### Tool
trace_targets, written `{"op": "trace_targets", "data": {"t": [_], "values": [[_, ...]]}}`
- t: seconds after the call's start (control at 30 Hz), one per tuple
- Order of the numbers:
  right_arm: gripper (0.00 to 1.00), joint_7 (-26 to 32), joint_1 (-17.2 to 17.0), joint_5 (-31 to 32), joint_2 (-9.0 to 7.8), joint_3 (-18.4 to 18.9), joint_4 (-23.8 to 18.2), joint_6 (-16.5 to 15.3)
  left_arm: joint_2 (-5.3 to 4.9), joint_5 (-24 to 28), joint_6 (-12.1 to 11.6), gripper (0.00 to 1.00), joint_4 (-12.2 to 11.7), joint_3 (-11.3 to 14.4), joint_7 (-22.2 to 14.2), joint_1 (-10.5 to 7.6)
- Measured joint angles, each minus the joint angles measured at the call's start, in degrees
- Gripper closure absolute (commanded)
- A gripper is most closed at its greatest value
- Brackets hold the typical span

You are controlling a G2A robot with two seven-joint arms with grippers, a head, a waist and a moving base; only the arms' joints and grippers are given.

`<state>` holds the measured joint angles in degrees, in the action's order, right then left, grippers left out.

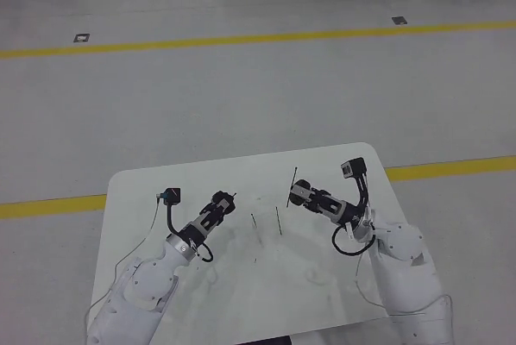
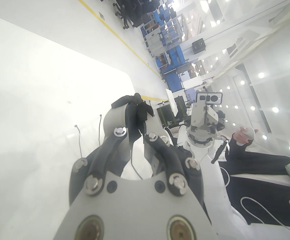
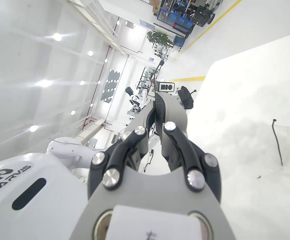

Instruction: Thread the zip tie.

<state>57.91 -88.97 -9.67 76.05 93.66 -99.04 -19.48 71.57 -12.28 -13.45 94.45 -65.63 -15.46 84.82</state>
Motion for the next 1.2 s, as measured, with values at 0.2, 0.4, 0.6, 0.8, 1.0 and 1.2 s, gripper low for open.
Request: {"op": "trace_targets", "data": {"t": [0.2, 0.4, 0.6, 0.8, 1.0, 1.2], "values": [[1.00, -0.7, -0.2, 0.0, 0.00, -0.2, 0.0, 0.0, 0.00, 0.0, 0.0, 1.00, 0.0, 0.0, 0.0, 0.00], [1.00, -6.2, -0.9, 0.8, 0.03, -1.3, -1.3, 0.0, 0.21, 2.8, 1.0, 1.00, -0.4, 1.4, 0.2, 0.21], [1.00, -12.1, -1.6, 6.5, 0.25, -2.9, -3.5, 0.0, 0.24, 6.4, 2.4, 1.00, -0.3, 2.2, -1.0, 0.49], [1.00, -17.9, -1.7, 13.6, 0.14, -6.4, -4.6, 0.0, 0.24, 8.5, 4.3, 1.00, 0.7, 2.9, -1.3, 0.77], [1.00, -23.3, -1.3, 19.0, -0.59, -10.5, -3.7, 0.0, 0.07, 8.3, 5.1, 1.00, 2.0, 2.6, 0.1, 1.13], [1.00, -27.2, -0.4, 20.9, -1.77, -13.7, -2.7, 0.0, -0.21, 7.9, 3.8, 1.00, 2.1, 2.0, 0.3, 1.32]]}}
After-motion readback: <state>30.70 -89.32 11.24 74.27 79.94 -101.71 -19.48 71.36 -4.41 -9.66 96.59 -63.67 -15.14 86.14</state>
